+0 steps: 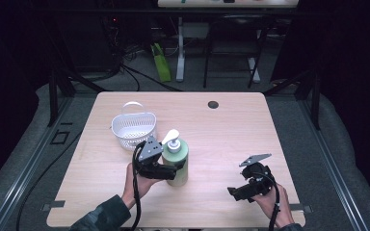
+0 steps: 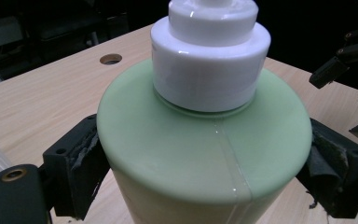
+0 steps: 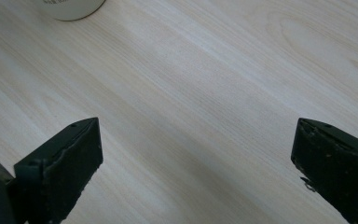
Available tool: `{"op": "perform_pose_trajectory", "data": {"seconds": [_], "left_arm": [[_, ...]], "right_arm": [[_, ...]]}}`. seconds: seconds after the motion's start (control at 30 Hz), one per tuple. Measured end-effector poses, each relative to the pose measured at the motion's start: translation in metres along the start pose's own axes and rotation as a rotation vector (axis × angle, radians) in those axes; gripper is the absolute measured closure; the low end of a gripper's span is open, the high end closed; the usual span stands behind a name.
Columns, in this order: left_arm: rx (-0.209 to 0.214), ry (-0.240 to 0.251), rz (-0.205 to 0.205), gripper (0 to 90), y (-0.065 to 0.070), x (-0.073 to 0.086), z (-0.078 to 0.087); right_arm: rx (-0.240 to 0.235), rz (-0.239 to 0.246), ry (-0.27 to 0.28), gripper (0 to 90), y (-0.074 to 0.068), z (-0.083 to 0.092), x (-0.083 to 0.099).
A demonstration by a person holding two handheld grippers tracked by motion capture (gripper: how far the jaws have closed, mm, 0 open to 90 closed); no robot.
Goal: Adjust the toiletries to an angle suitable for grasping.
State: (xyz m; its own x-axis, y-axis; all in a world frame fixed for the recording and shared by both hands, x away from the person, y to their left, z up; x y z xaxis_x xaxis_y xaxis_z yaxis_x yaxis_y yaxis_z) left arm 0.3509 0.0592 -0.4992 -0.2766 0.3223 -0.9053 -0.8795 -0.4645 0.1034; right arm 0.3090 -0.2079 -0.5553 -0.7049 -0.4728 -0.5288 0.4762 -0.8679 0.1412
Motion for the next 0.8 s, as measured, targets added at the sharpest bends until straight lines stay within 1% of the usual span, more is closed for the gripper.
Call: {"op": "perform_pose_trajectory", "data": {"seconds": [0.33, 0.43, 0.5, 0.6, 0.63, 0.7, 0.73, 0.8], "left_arm": [[-0.028, 0.000, 0.010, 12.0, -0.006, 0.004, 0.011], [-0.046, 0.000, 0.017, 12.0, -0.010, 0.007, 0.018], [-0.049, 0.000, 0.023, 12.0, -0.011, 0.008, 0.020], [-0.069, -0.001, 0.031, 12.0, -0.015, 0.010, 0.027], [-0.069, -0.001, 0.031, 12.0, -0.015, 0.010, 0.027], [-0.082, 0.002, 0.036, 12.0, -0.018, 0.012, 0.033], [-0.082, 0.002, 0.036, 12.1, -0.018, 0.012, 0.033], [-0.097, 0.005, 0.044, 12.0, -0.021, 0.014, 0.038]], "right_arm": [[0.013, 0.017, 0.003, 1.5, -0.001, -0.002, -0.005], [0.015, 0.038, -0.005, 1.5, -0.004, -0.005, -0.008], [0.023, 0.056, -0.011, 1.5, -0.005, -0.007, -0.009], [0.021, 0.071, -0.014, 1.5, -0.007, -0.010, -0.011], [0.021, 0.071, -0.014, 1.5, -0.007, -0.010, -0.011], [0.028, 0.089, -0.018, 1.8, -0.007, -0.013, -0.014], [0.029, 0.089, -0.019, 2.1, -0.008, -0.014, -0.014], [0.035, 0.099, -0.022, 2.1, -0.008, -0.016, -0.016]]}}
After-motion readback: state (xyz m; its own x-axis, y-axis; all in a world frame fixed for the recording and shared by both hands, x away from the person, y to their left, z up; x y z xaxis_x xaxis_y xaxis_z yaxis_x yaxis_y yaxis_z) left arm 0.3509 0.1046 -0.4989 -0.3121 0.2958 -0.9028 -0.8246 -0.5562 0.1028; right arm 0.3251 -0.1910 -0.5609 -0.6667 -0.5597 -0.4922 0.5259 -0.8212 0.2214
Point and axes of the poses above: each handheld gripper's, and its own axes: z roughly backward along the jaws, x roughly out of its underside, y roughly to its right, the point moved 6 cm from there along -z, roughly forward along the jaws, and after that the axes turned 13 degrees about x, right-handed, at the moved point
